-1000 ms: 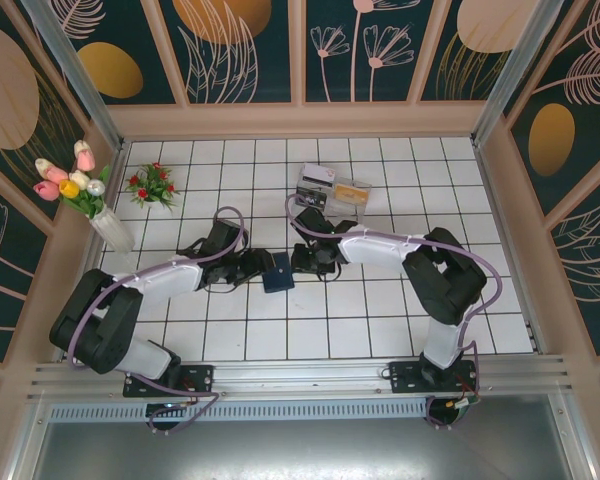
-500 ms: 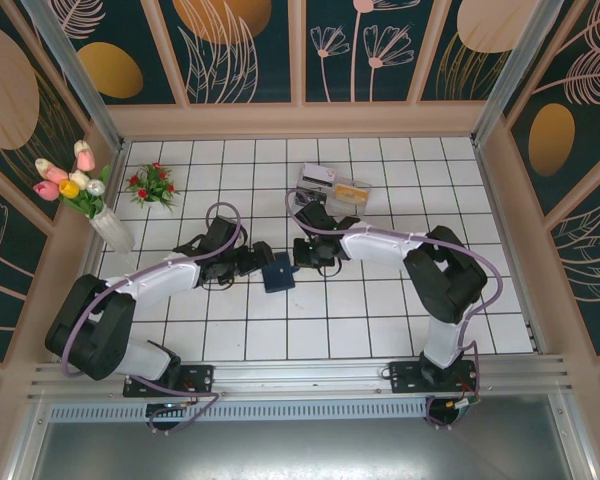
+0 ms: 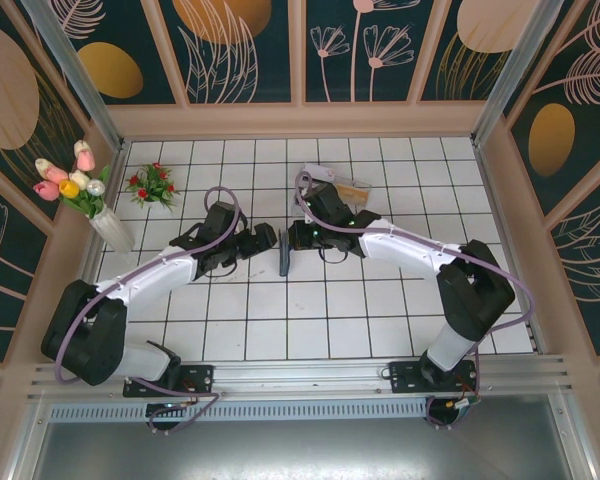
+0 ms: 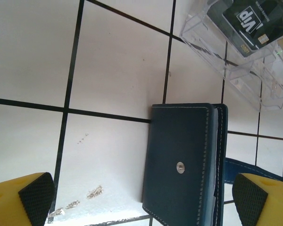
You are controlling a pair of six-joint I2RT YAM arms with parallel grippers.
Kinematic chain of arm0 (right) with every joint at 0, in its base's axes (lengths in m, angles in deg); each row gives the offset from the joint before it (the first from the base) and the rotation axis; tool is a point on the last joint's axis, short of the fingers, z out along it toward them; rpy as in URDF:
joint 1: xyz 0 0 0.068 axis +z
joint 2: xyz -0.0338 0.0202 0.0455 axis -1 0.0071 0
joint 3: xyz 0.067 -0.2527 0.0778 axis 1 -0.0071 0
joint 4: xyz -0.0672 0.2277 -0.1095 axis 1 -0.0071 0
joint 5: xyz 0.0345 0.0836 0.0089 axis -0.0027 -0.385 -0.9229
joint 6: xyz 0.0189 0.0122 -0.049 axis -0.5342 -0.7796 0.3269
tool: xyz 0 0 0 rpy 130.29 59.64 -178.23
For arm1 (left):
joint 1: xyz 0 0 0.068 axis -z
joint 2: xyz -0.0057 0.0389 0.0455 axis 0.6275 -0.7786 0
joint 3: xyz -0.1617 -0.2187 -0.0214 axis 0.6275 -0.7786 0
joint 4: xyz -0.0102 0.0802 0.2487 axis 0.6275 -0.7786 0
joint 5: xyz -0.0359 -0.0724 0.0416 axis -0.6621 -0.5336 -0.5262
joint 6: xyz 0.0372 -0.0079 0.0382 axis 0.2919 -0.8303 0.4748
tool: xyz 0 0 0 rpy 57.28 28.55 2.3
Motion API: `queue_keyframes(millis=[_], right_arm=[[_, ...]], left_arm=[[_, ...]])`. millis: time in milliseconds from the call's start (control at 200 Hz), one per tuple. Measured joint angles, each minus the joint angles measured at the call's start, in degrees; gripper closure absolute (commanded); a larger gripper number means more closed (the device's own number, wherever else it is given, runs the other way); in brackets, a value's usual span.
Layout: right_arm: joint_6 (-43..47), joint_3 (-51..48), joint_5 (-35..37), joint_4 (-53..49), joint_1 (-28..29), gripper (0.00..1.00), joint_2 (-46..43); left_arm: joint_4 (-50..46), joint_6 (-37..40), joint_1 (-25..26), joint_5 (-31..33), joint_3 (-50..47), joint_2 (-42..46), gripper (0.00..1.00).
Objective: Take the credit cards out of the card holder
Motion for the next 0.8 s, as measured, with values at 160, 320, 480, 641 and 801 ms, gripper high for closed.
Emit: queue_keyframes(millis=[160,320,480,641,801], right_arm=[[-0.04,-0.5,-1.07,1.33,0.0,0.89,0.0],[-0.22,-0.7,-1.25,2.03,0.0,0.89,0.02],[-1.11,-0.7,-0.2,1.86,-0.22,0.9,0.35],[-2.34,-1.27,2.36,1.11,-1.46,0.9,0.7],[-3.54,-2.97,5.18,-0.98,-2.91,0.9,0.72]], left_arm=[[0.17,-0.2,0.0,1.53,-0.11,0.9,0.02],[0.42,-0.2,0.0,2.19,-0.72,1.01,0.02],[0.74,-0.17,0.0,2.16,-1.51,1.01,0.05],[1.53,-0.15,0.0,1.88,-1.92,0.9,0.1],[3.41,0.5,0.0,-0.39,-1.92,-0.42,0.25]])
